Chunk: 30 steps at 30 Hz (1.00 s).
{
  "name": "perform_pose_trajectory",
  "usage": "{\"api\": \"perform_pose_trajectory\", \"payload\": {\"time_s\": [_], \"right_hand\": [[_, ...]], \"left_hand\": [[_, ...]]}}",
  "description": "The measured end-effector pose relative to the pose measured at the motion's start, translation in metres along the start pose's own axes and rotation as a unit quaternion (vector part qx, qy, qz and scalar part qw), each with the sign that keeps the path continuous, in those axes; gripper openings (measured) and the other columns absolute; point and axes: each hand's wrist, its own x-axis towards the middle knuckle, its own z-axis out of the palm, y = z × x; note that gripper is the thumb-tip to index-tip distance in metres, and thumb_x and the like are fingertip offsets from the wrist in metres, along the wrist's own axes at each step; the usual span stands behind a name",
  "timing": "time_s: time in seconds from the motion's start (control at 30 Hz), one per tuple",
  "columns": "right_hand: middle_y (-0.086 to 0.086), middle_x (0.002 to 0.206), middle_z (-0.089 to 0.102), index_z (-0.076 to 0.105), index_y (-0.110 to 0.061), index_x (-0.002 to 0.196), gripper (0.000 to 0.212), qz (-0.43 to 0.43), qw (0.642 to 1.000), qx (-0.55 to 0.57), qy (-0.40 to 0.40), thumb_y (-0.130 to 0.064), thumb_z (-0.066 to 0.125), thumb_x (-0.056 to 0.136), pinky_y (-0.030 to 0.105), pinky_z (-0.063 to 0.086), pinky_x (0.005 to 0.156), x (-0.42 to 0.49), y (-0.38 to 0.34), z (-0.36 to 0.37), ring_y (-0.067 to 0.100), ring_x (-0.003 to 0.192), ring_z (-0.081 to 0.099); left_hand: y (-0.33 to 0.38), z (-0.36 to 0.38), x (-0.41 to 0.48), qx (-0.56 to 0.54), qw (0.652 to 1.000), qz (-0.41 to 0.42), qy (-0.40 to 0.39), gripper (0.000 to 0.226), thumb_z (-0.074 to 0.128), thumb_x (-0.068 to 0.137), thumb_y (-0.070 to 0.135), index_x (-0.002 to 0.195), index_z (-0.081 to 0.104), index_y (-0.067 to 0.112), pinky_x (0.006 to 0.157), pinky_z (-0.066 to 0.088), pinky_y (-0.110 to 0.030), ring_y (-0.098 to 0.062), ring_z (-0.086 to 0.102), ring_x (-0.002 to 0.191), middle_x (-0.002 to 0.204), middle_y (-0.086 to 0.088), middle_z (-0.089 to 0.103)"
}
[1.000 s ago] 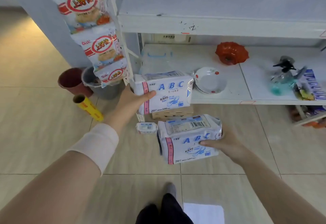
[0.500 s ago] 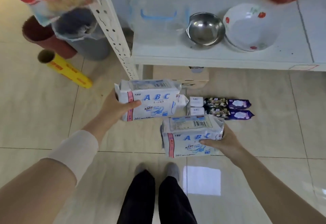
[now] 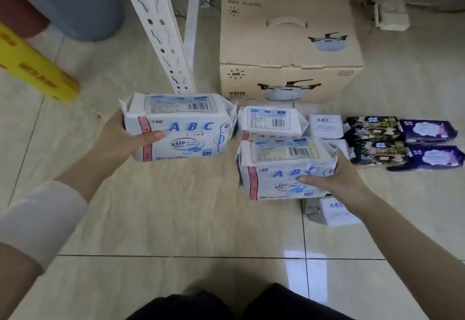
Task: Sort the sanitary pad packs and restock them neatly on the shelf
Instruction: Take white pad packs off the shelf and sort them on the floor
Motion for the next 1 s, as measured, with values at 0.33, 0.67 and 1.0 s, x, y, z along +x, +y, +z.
{"api": "perform_pose_trajectory", "payload": {"time_s": [0.33,0.67,1.0], "right_hand": [[-0.006,0.116,0.066,0.051,-0.022,0.125,0.084,-0.079,0.995,-0.054,0.014,-0.039,0.089,0.052,0.045,0.049,0.094,0.073,0.073,0.02,0.01,0.107,0.062],[-0.005,0.126,0.055,0.038,-0.023,0.127,0.087,-0.127,0.99,-0.063,0.011,-0.033,0.085,0.053,0.028,0.048,0.097,0.096,0.093,0.035,-0.001,0.115,0.053],[0.006,0.13,0.045,0.034,-0.009,0.129,0.098,-0.24,0.948,-0.183,0.102,-0.044,0.085,0.054,0.013,0.04,0.091,0.092,0.104,0.041,0.0,0.116,0.045]], "left_hand": [[-0.103,0.03,0.015,-0.074,0.996,0.019,-0.051,0.062,0.084,0.036,0.043,0.093,0.063,0.055,0.074,0.054,-0.016,0.003,0.065,0.09,0.095,0.025,0.069],[-0.145,0.062,0.026,-0.081,0.993,0.044,-0.071,0.062,0.076,0.066,-0.009,0.11,0.055,0.028,0.063,0.05,-0.01,0.007,0.065,0.084,0.089,0.03,0.068],[-0.148,0.063,0.033,-0.045,0.991,0.064,-0.111,0.074,0.085,0.04,0.059,0.108,0.059,0.045,0.072,0.049,-0.009,0.007,0.06,0.099,0.105,0.026,0.065]]}}
